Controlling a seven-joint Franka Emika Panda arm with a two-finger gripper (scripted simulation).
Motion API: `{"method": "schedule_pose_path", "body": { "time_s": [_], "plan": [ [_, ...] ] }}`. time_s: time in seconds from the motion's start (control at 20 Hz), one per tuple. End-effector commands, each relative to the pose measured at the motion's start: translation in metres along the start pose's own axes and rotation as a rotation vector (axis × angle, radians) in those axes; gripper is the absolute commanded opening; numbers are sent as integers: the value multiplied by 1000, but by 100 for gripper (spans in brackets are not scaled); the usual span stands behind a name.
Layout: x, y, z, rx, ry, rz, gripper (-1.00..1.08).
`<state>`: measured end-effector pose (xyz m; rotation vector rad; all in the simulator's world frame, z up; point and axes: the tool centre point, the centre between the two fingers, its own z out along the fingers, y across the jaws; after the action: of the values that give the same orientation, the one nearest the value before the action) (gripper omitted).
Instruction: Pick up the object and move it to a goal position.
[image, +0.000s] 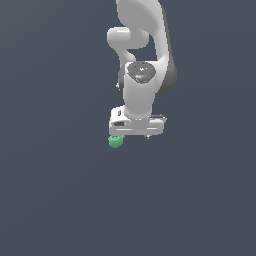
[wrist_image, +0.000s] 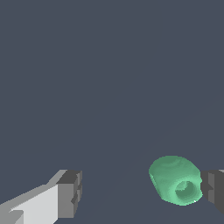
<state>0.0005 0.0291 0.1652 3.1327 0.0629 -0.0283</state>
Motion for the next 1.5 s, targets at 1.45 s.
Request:
{"method": "schedule_pose_path", "body": {
  "time_s": [1.45],
  "plan": [
    [-13, 36, 9, 7, -6, 224, 100]
  ]
}}
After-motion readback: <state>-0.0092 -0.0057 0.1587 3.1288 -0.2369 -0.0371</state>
